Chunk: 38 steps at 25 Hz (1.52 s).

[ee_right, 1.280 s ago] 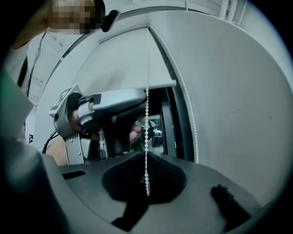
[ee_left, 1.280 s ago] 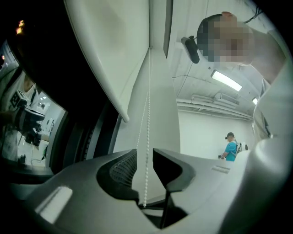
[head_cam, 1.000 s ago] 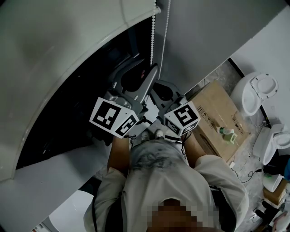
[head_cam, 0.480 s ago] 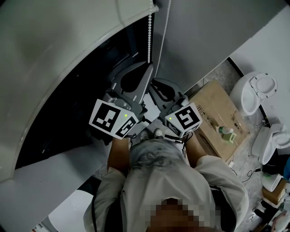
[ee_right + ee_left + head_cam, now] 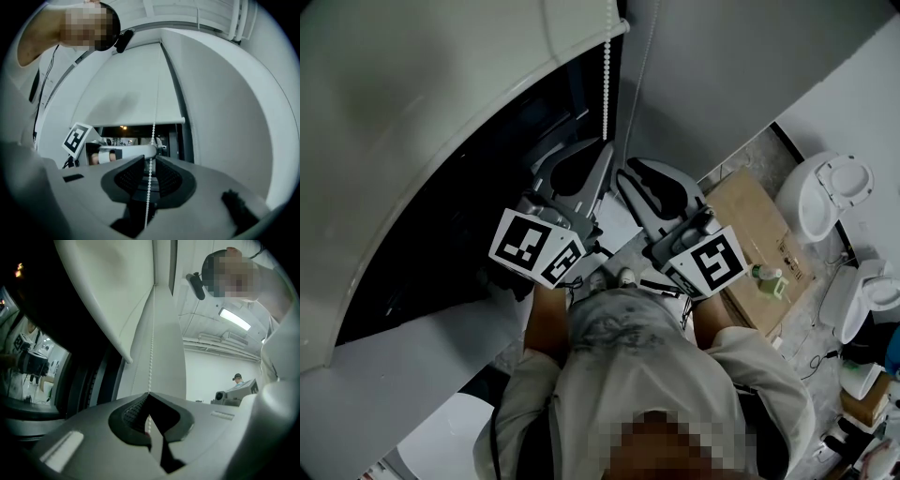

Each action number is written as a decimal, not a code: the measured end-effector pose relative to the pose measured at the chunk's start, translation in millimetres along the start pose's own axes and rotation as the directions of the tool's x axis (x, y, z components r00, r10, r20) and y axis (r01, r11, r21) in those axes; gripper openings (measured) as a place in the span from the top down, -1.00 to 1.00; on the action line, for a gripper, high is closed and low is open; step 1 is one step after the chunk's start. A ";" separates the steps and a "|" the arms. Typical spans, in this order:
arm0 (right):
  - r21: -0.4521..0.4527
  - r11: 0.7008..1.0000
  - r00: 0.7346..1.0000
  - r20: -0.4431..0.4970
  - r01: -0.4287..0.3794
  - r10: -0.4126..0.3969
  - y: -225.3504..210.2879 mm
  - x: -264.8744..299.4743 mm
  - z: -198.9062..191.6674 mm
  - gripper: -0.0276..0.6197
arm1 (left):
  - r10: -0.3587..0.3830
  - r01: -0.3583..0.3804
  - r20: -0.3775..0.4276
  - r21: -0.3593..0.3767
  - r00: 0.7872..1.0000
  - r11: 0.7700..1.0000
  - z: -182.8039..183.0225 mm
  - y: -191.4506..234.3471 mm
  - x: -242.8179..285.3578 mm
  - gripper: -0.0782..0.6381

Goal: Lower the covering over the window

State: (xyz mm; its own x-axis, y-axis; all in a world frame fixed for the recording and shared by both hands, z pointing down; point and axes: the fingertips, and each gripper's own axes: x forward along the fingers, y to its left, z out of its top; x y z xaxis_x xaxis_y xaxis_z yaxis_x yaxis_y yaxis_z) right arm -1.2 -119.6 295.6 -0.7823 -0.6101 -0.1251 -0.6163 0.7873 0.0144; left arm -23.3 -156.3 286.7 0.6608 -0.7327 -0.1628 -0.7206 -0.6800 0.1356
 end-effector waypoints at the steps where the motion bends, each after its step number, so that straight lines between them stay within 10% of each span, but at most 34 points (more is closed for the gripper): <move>1: -0.009 1.000 1.000 0.001 0.003 -0.003 -0.7 -0.5 2.5 0.68 | 0.001 -0.001 0.001 -0.003 1.000 1.000 -0.1 0.1 -0.9 0.76; 38: -0.079 0.997 0.997 0.081 0.005 0.002 -11.6 47.1 40.5 0.73 | 0.000 -0.015 -0.179 -0.085 0.984 0.996 -92.9 2.1 -19.7 0.76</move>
State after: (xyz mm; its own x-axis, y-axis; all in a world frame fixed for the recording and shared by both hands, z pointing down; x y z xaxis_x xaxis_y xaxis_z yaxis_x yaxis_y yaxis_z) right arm -27.2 -153.9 249.4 -0.7737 -0.5994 -0.2051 -0.6250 0.7751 0.0923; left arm -18.4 -145.8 380.9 0.6879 -0.7257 0.0150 -0.7101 -0.6685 0.2212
